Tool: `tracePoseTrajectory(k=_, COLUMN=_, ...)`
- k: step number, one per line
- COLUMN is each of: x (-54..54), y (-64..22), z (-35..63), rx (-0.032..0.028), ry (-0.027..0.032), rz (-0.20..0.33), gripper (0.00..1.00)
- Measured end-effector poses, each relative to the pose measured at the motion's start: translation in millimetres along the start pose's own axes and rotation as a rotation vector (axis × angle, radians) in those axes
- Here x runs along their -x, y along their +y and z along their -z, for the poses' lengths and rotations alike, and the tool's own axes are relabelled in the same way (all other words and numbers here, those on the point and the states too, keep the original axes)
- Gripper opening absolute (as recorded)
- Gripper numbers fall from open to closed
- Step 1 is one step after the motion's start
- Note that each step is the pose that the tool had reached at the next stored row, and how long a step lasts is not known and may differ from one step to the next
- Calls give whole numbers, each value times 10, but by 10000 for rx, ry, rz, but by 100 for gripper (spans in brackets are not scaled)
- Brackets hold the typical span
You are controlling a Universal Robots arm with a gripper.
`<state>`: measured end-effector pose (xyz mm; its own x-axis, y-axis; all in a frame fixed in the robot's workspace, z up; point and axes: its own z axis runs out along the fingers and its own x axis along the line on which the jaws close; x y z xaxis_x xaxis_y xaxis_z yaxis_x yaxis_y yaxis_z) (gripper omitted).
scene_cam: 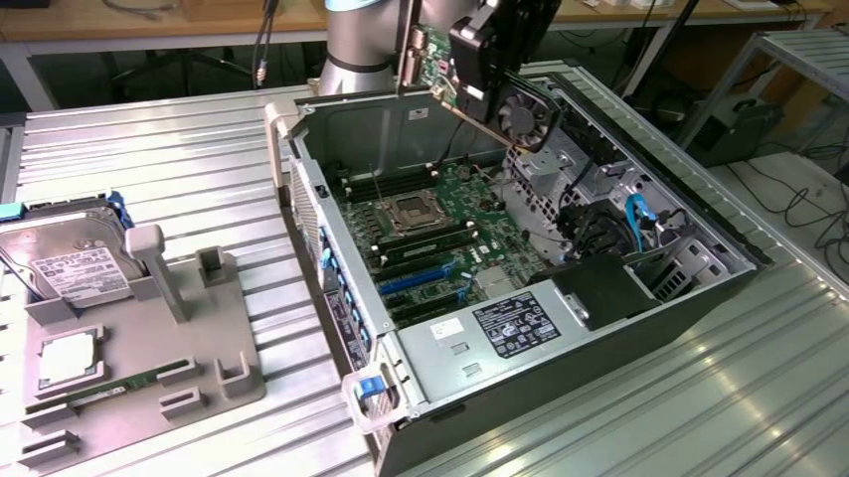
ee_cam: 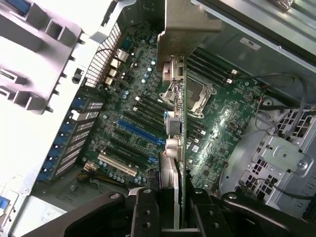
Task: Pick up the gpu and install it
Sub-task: 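Insert the gpu into the slot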
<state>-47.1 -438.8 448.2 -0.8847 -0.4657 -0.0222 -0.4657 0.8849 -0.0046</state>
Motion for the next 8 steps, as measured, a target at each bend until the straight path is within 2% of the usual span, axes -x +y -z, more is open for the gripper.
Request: tracePoseTrajectory(k=8, x=0, y=0, z=0, rx=12, ry=-2, rz=515, gripper=28)
